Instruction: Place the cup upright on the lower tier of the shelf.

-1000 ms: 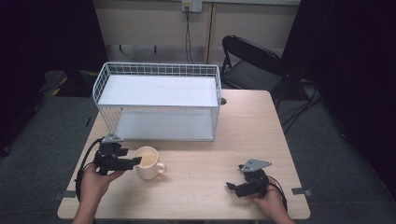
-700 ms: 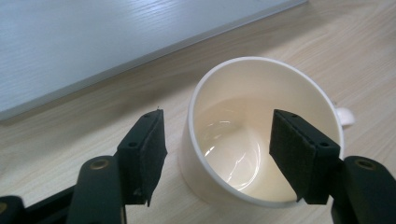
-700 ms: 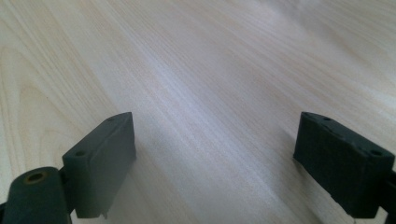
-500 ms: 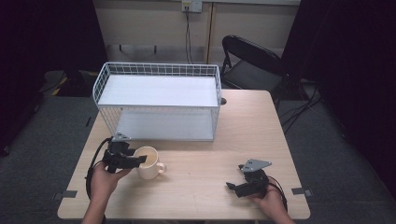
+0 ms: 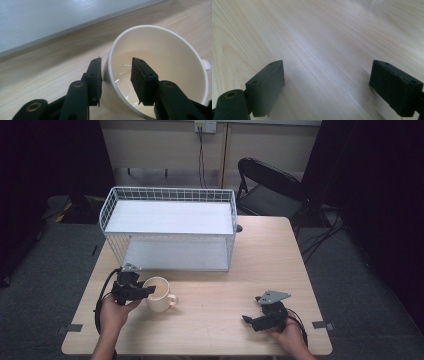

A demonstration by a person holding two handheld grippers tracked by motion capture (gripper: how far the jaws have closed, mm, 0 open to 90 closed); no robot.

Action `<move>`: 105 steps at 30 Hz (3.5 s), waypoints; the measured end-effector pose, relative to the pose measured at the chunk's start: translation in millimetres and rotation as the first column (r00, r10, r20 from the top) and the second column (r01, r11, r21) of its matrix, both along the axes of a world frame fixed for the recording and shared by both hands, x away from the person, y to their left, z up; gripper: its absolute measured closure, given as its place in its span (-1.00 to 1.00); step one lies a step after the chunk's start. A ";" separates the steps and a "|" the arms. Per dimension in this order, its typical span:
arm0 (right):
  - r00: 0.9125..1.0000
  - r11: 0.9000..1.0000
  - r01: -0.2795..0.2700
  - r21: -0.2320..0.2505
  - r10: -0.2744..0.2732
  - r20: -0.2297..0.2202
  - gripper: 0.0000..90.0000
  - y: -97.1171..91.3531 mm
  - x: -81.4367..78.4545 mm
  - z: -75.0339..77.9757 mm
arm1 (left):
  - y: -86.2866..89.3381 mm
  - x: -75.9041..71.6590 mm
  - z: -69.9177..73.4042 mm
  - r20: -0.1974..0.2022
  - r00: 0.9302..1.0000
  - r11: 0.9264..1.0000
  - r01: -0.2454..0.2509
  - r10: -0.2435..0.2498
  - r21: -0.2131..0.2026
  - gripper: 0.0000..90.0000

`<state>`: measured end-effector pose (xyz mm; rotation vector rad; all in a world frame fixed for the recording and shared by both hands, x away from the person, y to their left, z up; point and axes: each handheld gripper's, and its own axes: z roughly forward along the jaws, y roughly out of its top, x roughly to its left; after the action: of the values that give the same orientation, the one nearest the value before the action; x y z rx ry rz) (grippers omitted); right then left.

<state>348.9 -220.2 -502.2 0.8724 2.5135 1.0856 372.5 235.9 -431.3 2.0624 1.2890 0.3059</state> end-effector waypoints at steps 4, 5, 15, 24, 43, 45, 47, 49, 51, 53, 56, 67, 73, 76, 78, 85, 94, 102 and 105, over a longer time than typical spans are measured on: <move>1.000 1.000 0.000 0.000 0.000 0.000 -0.74 0.0 0.0 0.0 | -0.6 0.5 -2.2 -0.006 1.000 1.000 -0.002 0.002 0.015 0.42; 1.000 1.000 0.000 0.000 0.000 0.000 -0.74 0.0 0.0 0.0 | -0.4 0.7 -2.5 -0.014 1.000 1.000 0.001 -0.001 0.015 0.44; 1.000 1.000 0.000 0.000 0.000 0.000 -0.74 0.0 0.0 0.0 | -5.6 3.0 -4.7 -0.011 1.000 0.997 -0.001 0.002 0.076 0.60; 1.000 1.000 0.000 0.000 0.000 -0.001 -0.74 -0.2 -0.2 0.1 | -10.0 1.4 -8.7 -0.001 1.000 0.988 0.004 -0.004 0.152 0.74; 1.000 1.000 0.000 0.000 0.000 -0.001 -0.74 -0.1 -0.2 0.1 | -2.7 -4.4 -1.3 0.052 0.998 0.989 -0.053 0.046 0.136 0.85; 1.000 1.000 0.000 0.000 0.000 -0.001 -0.74 -0.1 -0.2 0.1 | -4.1 -3.5 -0.5 0.057 0.997 0.989 -0.054 0.046 0.136 0.85; 1.000 1.000 0.000 0.000 0.000 -0.001 -0.74 -0.1 -0.2 0.1 | -5.3 -2.7 0.0 0.065 0.997 0.991 -0.052 0.044 0.127 0.84; 1.000 1.000 0.000 0.000 0.000 -0.001 -0.74 -0.1 -0.2 0.1 | -5.8 -1.6 0.7 0.066 0.997 0.992 -0.053 0.045 0.114 0.85; 1.000 1.000 0.000 0.000 0.000 -0.001 -0.74 -0.1 -0.2 0.1 | -6.6 -0.6 1.8 0.072 0.996 0.992 -0.052 0.044 0.115 0.85; 1.000 1.000 0.000 0.000 0.000 -0.001 -0.74 -0.1 -0.2 0.1 | -7.6 0.5 2.0 0.084 0.995 0.992 -0.063 0.053 0.109 0.85; 1.000 1.000 0.000 0.000 0.000 -0.001 -0.74 -0.1 -0.2 0.1 | -8.2 1.8 3.5 0.099 0.993 0.992 -0.073 0.063 0.105 0.85; 1.000 1.000 0.000 0.000 0.000 -0.001 -0.74 -0.1 -0.2 0.1 | -9.5 7.8 10.8 0.149 0.984 0.990 -0.112 0.097 0.091 0.85; 1.000 1.000 0.000 0.000 0.000 -0.001 -0.74 -0.1 -0.2 0.1 | -11.2 11.3 11.5 0.176 0.977 0.986 -0.140 0.123 0.089 0.85; 1.000 1.000 0.000 0.000 0.000 -0.001 -0.74 -0.1 -0.2 0.1 | -11.9 12.4 11.7 0.192 0.972 0.985 -0.151 0.133 0.083 0.85; 1.000 1.000 0.000 0.000 0.000 -0.001 -0.74 -0.1 -0.2 0.1 | -12.0 12.7 12.0 0.193 0.972 0.985 -0.152 0.133 0.086 0.85; 1.000 1.000 0.000 0.000 0.000 -0.001 -0.74 -0.1 -0.2 0.1 | -13.1 17.2 10.7 0.207 0.966 0.984 -0.169 0.156 0.051 0.85; 1.000 1.000 0.000 0.000 0.000 -0.001 -0.74 -0.1 -0.2 0.1 | -19.0 21.2 11.9 0.221 0.961 0.980 -0.185 0.164 0.074 0.85; 1.000 1.000 0.000 0.000 0.000 -0.001 -0.74 -0.1 -0.2 0.1 | -22.0 26.4 14.1 0.225 0.958 0.976 -0.201 0.179 0.079 0.85; 1.000 1.000 0.000 0.000 0.000 -0.001 -0.74 -0.1 -0.2 0.1 | -23.0 28.1 15.1 0.236 0.954 0.974 -0.211 0.186 0.086 0.85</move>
<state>348.7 -220.4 -502.1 0.8727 2.5144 1.0856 400.5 212.9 -416.2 1.9229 1.3643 0.6969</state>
